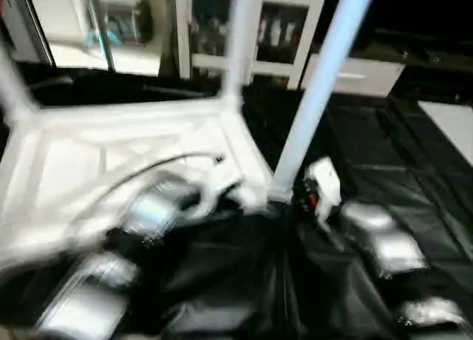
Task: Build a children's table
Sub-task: Rotate leg to tighten
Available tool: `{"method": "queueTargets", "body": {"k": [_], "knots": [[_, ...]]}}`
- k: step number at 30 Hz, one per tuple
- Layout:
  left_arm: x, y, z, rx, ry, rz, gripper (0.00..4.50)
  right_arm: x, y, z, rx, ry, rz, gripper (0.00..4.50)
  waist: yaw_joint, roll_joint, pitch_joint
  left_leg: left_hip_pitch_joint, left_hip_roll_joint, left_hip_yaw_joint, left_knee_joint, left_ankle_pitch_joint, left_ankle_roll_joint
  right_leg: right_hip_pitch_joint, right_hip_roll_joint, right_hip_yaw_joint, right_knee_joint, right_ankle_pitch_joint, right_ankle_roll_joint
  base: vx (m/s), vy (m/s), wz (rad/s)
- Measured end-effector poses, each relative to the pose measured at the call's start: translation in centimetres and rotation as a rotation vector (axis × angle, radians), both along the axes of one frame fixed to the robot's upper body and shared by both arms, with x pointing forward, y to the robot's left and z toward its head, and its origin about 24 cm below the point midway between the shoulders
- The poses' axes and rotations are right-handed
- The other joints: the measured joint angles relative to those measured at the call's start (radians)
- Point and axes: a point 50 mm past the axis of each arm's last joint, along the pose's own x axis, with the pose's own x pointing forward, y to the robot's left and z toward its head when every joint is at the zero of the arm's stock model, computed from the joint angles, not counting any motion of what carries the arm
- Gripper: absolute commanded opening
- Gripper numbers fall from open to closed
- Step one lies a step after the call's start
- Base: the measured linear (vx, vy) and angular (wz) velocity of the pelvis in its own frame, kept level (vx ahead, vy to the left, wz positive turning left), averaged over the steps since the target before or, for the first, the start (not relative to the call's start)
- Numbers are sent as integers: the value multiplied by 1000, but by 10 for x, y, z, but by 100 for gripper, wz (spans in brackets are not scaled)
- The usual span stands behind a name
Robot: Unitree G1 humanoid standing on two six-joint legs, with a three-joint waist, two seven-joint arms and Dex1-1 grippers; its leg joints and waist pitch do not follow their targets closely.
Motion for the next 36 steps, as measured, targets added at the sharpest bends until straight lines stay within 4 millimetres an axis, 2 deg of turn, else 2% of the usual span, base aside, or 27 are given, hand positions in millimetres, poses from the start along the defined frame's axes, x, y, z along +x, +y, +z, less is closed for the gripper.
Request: {"method": "queueTargets", "body": {"k": [6,13,14,16,18,19,21,23,25,27,31,33,36], "knots": [[7,-18,-2,20,-50,67,0,9,14,-1,-39,-15,-164,267,8,4,-1,0,0,0,-3,0,0,3,0,0,-3,0,0,0,0,0],[10,-17,-2,36,-79,62,0,10,13,-1,-16,-44,-181,267,13,7,0,-1,0,0,-5,0,0,3,0,0,-4,1,0,0,0,0],[10,-18,-1,36,-83,55,0,8,11,-1,-7,-48,-184,323,15,8,1,-1,0,0,-6,0,0,3,0,0,-4,1,0,0,0,0],[10,-18,0,35,-95,38,0,5,8,0,5,-60,-183,337,21,12,3,-2,0,0,-7,0,0,3,0,0,-4,1,0,0,0,0],[15,-5,2,57,-129,56,0,-1,12,3,39,-90,-109,343,15,12,5,-2,1,0,-8,0,0,1,1,-1,-3,5,5,0,0,0],[17,0,3,62,-139,66,0,-4,16,5,50,-101,-81,373,8,12,5,-3,1,-1,-9,0,0,0,1,-2,-3,5,6,0,0,0],[18,3,6,67,-150,42,0,-9,16,10,57,-129,-30,380,7,12,6,-7,2,-4,-9,0,0,-4,1,-6,-4,6,5,0,0,0],[15,7,7,69,-151,-6,0,-10,6,16,43,-144,2,384,8,13,6,-8,2,-3,-9,0,-1,-6,1,-5,-3,9,0,0,0,0],[10,16,8,58,-137,-62,0,-15,-13,21,4,-143,67,414,9,13,6,-10,2,-2,-12,0,-1,-7,1,-5,-5,7,1,0,0,0],[5,27,10,56,-120,-123,0,-22,-24,25,-1,-116,157,423,8,13,6,-10,2,-1,-14,0,0,-9,1,-6,-5,6,0,0,0,0],[-10,40,12,53,-66,-277,0,-44,-32,29,-74,-55,462,440,17,13,6,-12,2,-1,-15,0,1,-9,1,-7,-6,4,-1,0,0,0],[-17,44,13,54,-37,-344,0,-51,-37,31,-96,-20,572,440,27,12,6,-12,2,0,-15,-1,1,-9,1,-6,-7,4,-1,0,0,0],[-23,46,13,54,-6,-405,0,-57,-41,34,-91,11,657,440,34,11,7,-12,2,0,-14,-1,1,-9,0,-6,-7,5,-2,0,0,0]]}}
